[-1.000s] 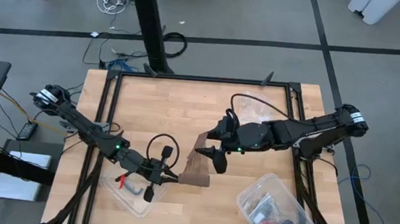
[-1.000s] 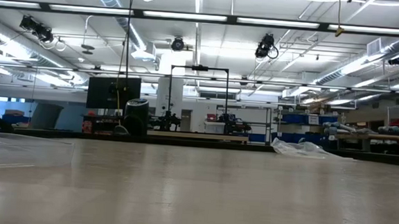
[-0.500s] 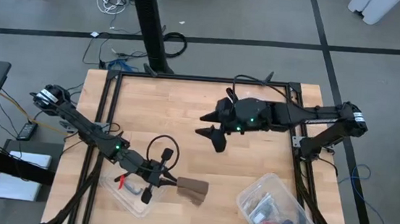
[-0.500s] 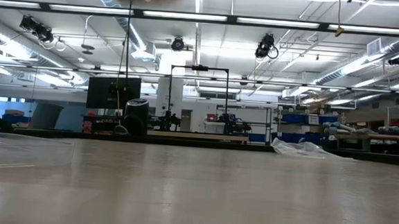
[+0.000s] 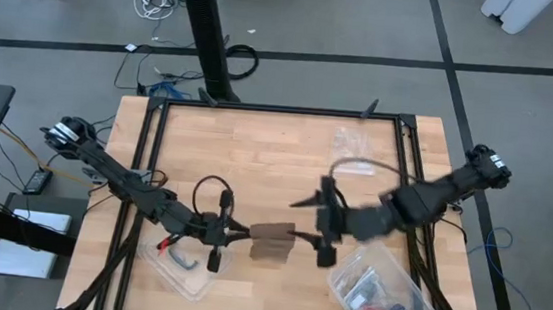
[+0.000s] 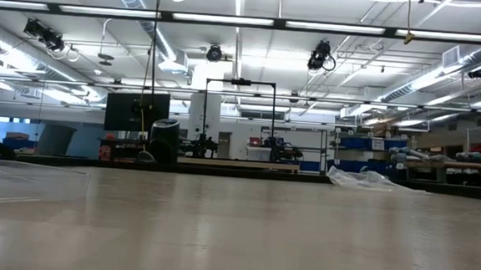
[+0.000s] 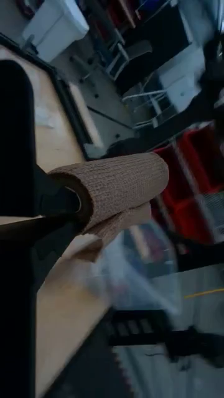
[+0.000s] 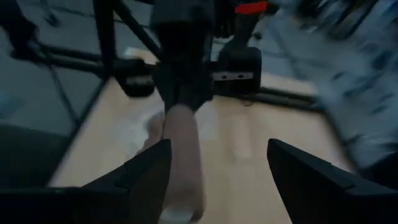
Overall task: Roll bandage
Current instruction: Roll the brown bandage
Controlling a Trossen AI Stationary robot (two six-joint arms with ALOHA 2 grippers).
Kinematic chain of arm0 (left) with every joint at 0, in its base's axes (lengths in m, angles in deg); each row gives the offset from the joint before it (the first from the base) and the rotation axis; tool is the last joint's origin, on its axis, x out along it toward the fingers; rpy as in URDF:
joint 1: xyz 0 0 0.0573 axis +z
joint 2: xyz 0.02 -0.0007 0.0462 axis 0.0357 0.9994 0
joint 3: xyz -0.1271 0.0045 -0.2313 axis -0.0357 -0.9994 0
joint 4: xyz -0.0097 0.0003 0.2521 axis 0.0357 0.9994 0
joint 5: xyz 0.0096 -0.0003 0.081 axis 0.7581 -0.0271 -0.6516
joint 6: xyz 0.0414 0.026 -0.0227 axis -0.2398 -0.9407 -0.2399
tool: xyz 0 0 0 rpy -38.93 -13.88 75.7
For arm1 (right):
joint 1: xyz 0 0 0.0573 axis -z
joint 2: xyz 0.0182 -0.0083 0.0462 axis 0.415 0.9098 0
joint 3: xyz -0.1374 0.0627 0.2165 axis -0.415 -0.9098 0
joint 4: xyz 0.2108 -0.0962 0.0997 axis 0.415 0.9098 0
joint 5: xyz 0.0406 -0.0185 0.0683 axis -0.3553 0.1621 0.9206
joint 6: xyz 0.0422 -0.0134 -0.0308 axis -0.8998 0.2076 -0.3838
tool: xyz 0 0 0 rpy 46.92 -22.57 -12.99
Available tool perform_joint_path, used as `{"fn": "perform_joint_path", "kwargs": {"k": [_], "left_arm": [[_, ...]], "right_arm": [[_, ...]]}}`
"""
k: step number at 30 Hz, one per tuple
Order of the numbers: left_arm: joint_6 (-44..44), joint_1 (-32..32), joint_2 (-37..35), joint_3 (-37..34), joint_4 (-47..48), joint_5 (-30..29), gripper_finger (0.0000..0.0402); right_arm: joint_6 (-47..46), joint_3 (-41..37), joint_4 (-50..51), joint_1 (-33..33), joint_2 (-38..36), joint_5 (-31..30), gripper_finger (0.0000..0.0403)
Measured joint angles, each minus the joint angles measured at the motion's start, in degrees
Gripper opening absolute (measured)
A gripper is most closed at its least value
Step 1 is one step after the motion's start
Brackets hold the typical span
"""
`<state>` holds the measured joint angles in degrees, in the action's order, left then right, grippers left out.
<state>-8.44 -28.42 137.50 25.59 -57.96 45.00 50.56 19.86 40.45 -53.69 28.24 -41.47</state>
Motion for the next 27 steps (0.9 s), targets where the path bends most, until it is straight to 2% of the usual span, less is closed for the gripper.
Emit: {"fn": "perform_joint_path", "kwargs": {"k": [4, 9, 12, 15, 19, 22, 23, 27], "left_arm": [[4.7, 0.7, -1.1, 0.0, -2.1, 0.0, 0.0001], [6.4, 2.0, -3.3, 0.0, -6.5, 0.5, 0.0001], [6.4, 3.0, -5.5, 0.1, -8.9, 0.7, 0.0001], [6.2, 4.7, -8.4, 0.1, -10.4, -0.9, 0.0001], [5.6, 7.7, -11.6, 0.1, -11.1, -0.8, 0.0001], [5.5, 9.7, -12.8, 0.1, -11.6, -0.8, 0.0001], [5.5, 10.3, -12.8, 0.1, -12.1, -0.8, 0.0001], [5.4, 11.5, -12.7, 0.1, -12.1, -0.7, 0.0001]], "right_arm": [[4.3, -0.7, 1.5, -6.8, 0.5, -13.0, 0.0261], [7.8, -4.5, 2.2, -10.8, 2.8, -20.8, 0.0232], [12.3, -5.1, 1.8, -12.5, 5.7, -28.1, 0.0211], [22.4, -5.1, -2.9, -13.8, 9.2, -37.1, 0.0194], [43.9, -5.1, -16.7, -13.8, 14.5, -47.2, 0.0186], [61.4, -5.1, -28.9, -12.1, 18.6, -51.4, 0.0187], [64.5, -5.1, -30.9, -11.3, 19.6, -50.7, 0.0187], [68.2, -5.1, -33.1, -7.8, 21.5, -48.9, 0.0184]]}}
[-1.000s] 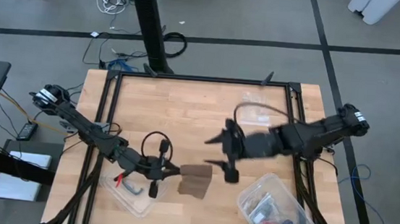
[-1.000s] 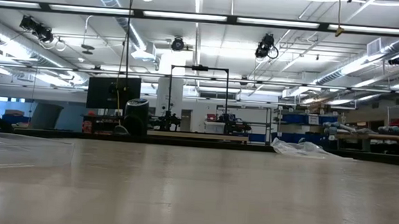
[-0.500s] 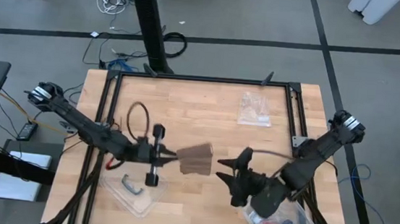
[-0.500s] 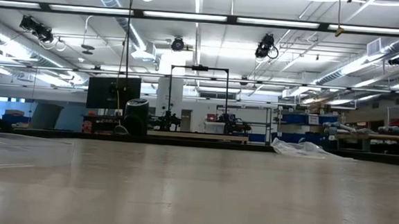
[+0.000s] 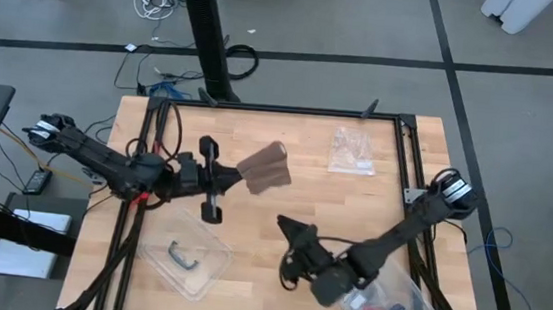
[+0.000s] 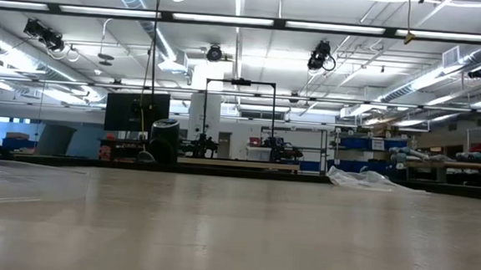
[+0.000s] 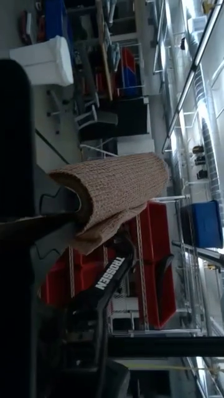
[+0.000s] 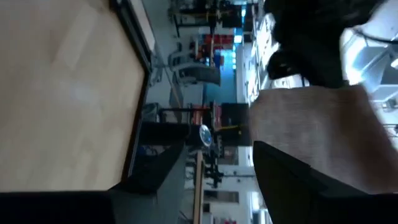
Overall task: Roll bandage
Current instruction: Roll the brown bandage
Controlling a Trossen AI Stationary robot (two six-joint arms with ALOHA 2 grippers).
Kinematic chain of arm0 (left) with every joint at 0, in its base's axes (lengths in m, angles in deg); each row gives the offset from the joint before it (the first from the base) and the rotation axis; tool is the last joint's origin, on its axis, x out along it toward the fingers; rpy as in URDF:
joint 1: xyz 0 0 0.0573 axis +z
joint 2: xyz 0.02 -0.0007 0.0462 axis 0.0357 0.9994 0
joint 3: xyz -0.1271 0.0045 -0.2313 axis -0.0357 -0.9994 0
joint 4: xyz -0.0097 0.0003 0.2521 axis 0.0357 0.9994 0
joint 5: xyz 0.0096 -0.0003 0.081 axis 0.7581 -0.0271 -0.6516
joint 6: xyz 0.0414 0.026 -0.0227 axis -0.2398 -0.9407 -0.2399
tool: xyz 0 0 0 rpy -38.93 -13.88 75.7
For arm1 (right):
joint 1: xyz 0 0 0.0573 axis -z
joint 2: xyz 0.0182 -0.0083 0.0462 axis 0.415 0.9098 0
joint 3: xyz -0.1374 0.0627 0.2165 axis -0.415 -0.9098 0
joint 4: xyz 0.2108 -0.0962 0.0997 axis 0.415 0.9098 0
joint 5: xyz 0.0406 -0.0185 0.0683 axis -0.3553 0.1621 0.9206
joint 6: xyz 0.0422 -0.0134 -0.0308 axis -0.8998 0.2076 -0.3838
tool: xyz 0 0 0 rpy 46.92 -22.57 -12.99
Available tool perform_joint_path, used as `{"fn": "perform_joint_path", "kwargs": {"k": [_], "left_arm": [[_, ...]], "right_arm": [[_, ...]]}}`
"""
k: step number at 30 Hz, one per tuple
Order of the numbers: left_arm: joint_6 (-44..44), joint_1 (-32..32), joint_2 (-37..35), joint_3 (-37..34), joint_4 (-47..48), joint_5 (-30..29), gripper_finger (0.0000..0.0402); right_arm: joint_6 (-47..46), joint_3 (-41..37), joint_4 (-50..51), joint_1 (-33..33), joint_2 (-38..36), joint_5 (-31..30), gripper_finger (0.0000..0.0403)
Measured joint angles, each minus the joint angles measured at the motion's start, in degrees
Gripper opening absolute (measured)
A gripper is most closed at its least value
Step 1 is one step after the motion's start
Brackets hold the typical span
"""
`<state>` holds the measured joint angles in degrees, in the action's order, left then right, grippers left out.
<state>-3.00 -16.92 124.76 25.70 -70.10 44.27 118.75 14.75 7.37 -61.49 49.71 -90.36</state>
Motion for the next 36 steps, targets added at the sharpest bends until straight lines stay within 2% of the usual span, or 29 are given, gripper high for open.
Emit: {"fn": "perform_joint_path", "kwargs": {"k": [6, 19, 24, 29, 36], "left_arm": [[-0.1, 1.0, 0.1, 0.0, 0.2, 0.0, 0.0001], [-2.3, 1.0, 0.1, 0.0, 0.0, 0.1, 0.0001], [-4.5, 1.0, 0.1, 0.0, 0.2, 0.1, 0.0001], [-7.0, 1.0, 0.1, 0.0, 0.2, -0.1, 0.0001], [-8.0, 2.1, 0.1, 0.0, 0.1, -5.5, 0.0001]], "right_arm": [[1.9, 0.0, -2.3, 4.0, 0.0, 1.5, 0.0178], [10.3, 0.0, -8.4, 7.6, -0.6, 5.1, 0.0166], [17.6, 0.0, -12.3, 7.6, -0.6, 8.6, 0.0164], [26.3, 0.0, -21.3, 7.5, -0.6, 10.1, 0.0164], [27.2, 0.0, -22.5, 5.8, -0.6, 9.7, 0.0164]]}}
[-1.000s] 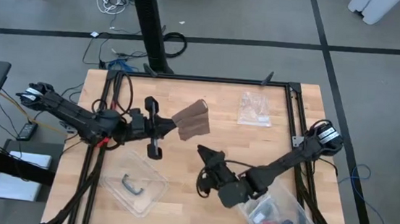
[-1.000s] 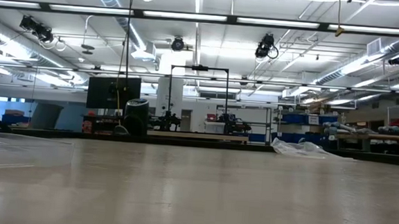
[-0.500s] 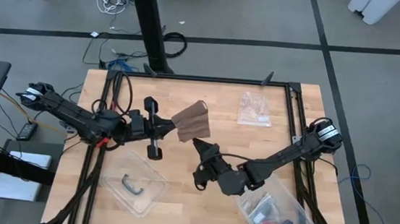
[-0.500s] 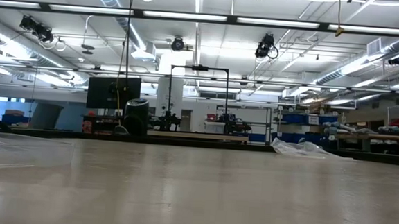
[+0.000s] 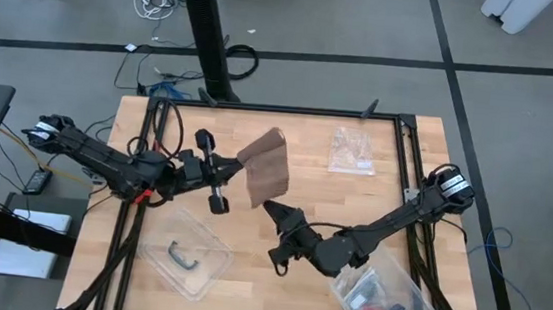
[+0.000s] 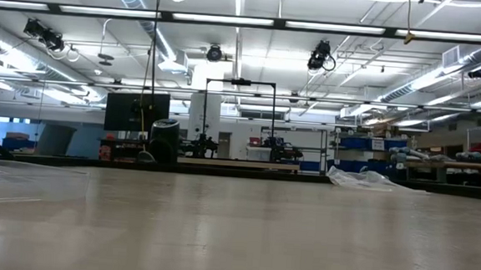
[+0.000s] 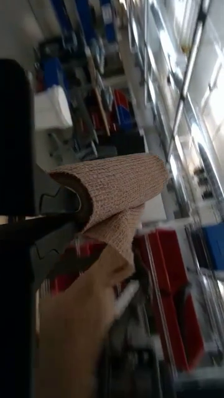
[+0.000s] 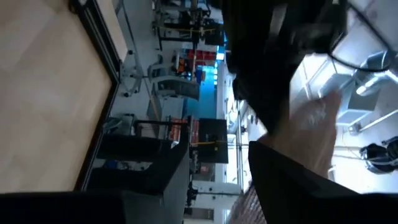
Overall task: Roll bandage
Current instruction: Roll the brown bandage
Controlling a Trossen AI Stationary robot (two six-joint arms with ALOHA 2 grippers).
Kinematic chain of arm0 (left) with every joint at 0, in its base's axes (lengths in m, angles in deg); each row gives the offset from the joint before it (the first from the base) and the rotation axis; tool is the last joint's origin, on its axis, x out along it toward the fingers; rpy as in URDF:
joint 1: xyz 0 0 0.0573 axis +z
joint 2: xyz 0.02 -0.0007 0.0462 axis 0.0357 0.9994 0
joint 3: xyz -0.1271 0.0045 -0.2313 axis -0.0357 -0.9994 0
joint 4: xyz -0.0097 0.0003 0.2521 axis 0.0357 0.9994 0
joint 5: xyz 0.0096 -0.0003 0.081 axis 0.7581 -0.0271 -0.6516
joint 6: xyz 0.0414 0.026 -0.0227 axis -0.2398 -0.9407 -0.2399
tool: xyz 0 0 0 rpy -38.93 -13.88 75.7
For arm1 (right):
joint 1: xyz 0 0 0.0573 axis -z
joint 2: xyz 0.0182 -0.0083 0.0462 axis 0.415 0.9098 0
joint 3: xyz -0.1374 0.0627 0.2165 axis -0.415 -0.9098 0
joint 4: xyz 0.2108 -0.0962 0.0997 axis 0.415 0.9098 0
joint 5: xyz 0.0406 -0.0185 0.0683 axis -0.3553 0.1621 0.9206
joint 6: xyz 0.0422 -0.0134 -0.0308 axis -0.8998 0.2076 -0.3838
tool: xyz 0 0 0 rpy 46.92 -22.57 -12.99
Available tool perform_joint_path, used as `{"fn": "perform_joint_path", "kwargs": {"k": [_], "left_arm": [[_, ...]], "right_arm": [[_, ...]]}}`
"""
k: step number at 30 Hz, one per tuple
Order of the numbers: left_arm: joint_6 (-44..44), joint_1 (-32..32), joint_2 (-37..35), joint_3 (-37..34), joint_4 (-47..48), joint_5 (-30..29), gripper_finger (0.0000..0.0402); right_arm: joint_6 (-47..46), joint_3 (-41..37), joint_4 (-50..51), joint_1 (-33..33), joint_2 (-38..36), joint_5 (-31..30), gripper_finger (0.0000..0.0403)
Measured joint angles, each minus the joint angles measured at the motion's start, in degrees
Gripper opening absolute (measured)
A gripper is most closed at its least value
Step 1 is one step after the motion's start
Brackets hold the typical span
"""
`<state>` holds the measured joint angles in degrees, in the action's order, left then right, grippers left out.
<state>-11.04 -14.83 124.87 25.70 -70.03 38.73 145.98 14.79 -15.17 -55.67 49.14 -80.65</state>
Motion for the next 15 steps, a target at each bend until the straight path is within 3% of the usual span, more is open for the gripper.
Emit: {"fn": "perform_joint_path", "kwargs": {"k": [9, 15], "left_arm": [[3.7, 2.9, 0.0, 0.0, -0.2, -2.6, 0.0001], [6.1, 3.1, 0.0, 0.0, 0.4, -2.0, 0.0001]], "right_arm": [[0.0, 0.0, -5.3, -2.3, 0.0, -0.7, 0.0162], [-1.5, 0.0, -6.1, 0.2, 0.0, -1.3, 0.0162]]}}
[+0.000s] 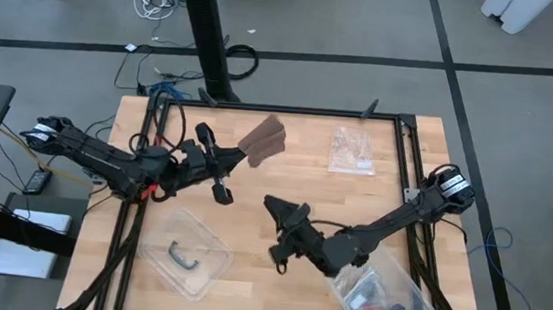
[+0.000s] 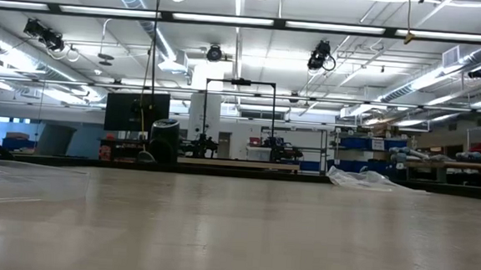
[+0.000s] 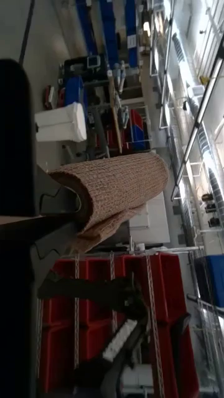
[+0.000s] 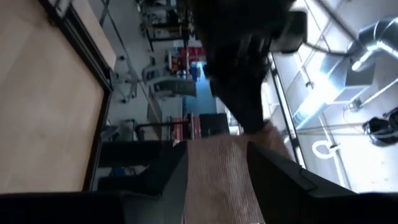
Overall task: Roll bandage
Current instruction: Roll the brown bandage
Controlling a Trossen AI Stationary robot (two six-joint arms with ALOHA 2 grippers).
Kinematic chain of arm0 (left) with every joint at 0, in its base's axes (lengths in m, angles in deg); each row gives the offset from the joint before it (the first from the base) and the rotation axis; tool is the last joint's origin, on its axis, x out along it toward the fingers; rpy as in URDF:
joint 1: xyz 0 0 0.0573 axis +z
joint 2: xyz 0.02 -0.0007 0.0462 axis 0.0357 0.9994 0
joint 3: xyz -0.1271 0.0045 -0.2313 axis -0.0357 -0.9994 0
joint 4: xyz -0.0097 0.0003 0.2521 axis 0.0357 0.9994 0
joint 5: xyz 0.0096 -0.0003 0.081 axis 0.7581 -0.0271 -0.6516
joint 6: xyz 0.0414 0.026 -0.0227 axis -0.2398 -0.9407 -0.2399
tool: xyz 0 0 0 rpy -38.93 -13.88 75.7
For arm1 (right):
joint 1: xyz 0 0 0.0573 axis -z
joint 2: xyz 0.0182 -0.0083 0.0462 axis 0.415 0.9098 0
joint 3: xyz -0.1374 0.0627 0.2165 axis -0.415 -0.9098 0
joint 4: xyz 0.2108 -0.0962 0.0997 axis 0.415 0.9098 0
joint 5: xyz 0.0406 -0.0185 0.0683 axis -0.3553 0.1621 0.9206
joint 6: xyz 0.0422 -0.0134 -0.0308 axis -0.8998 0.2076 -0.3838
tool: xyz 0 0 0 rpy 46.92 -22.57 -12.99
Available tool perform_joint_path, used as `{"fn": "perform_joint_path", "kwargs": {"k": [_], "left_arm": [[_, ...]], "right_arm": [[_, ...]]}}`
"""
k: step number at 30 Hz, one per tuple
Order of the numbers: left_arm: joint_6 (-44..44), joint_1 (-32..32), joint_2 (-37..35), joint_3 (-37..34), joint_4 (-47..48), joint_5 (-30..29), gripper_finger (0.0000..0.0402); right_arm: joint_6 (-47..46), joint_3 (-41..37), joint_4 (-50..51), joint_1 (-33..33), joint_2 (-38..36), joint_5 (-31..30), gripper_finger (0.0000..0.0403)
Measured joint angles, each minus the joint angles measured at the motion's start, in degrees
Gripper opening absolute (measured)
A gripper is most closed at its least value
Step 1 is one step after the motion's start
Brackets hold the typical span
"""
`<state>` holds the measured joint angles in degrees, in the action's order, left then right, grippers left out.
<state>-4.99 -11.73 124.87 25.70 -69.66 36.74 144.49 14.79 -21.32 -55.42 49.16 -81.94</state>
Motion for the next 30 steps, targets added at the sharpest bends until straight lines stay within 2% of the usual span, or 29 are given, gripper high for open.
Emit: {"fn": "perform_joint_path", "kwargs": {"k": [5, 19, 30], "left_arm": [[3.9, 0.1, 0.0, 0.0, -0.5, 3.4, 0.0001], [5.6, -0.1, 0.0, 0.0, -3.8, 7.3, 0.0001], [5.8, -0.2, 0.0, 0.0, -4.9, 9.1, 0.0001]], "right_arm": [[0.4, 0.0, 2.2, 2.9, 0.0, 0.2, 0.0162], [3.1, 0.0, 4.1, 7.2, 0.0, 0.9, 0.0162], [4.2, 0.0, 3.8, 8.6, 0.0, 0.9, 0.0130]]}}
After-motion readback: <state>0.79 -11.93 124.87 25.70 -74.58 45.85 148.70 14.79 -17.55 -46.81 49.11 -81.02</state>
